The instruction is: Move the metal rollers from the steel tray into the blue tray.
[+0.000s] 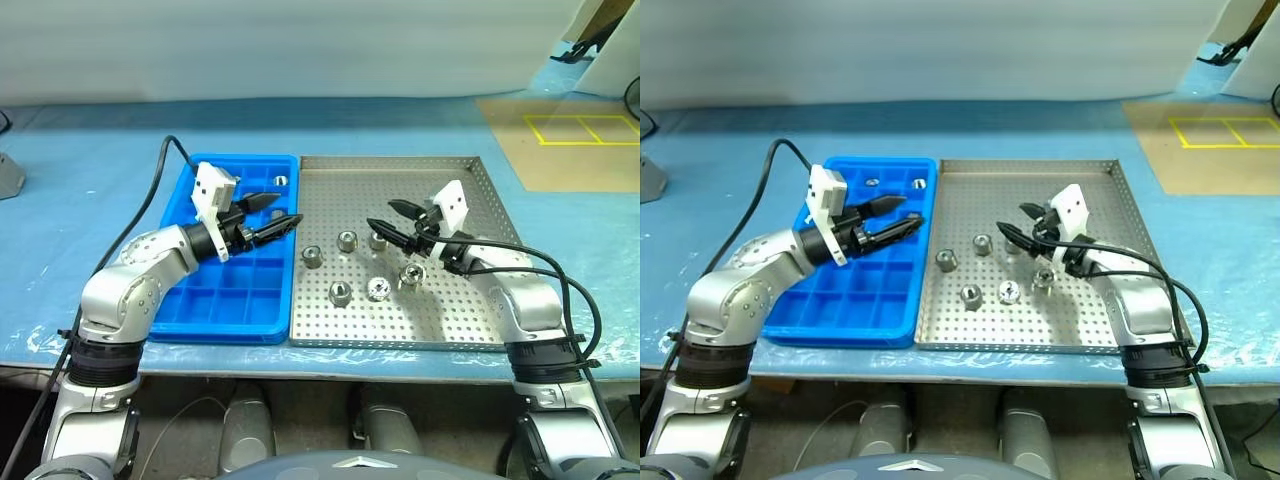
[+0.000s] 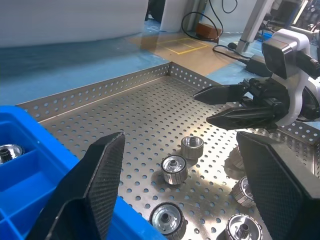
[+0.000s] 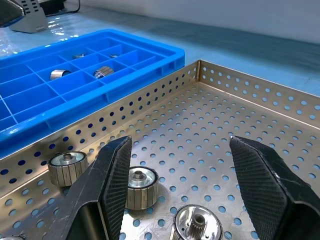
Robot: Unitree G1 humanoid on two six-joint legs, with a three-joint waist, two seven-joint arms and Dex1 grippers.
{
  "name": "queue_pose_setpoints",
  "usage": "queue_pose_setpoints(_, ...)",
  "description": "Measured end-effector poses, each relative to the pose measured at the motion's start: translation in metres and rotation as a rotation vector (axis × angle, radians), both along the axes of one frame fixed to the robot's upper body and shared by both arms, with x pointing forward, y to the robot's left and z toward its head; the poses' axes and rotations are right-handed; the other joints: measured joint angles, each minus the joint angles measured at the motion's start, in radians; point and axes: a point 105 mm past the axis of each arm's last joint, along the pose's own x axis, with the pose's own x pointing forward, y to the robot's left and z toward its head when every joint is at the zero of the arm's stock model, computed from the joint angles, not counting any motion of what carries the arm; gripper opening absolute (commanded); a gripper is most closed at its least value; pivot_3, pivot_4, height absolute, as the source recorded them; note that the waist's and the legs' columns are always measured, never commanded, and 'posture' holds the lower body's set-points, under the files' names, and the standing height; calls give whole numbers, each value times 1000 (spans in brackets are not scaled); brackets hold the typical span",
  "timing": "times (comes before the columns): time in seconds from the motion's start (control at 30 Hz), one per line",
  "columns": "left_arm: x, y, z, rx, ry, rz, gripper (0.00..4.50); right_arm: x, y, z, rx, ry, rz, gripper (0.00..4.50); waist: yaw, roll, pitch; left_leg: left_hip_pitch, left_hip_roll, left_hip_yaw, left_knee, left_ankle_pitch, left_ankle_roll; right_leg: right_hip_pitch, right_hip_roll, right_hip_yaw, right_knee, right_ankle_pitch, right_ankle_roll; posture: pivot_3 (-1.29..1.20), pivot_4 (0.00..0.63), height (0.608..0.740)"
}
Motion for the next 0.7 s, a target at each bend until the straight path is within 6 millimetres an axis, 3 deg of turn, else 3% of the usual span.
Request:
queue_pose_setpoints(0.27,4,-12,4,-14,-8,-54,3759,-8,-8,7,-7,-11,-60,3197,-11,0,0,0,0,0,0,0,0,0,0,0,0,0,0,-141,150,740)
queue_pose_setpoints(0.7,7,-12,0,-6,-4,-58,3759,-12,-15,5,-27,13,-54,3197,-13,0,0,0,0,0,0,0,0,0,0,0,0,0,0,-127,150,740)
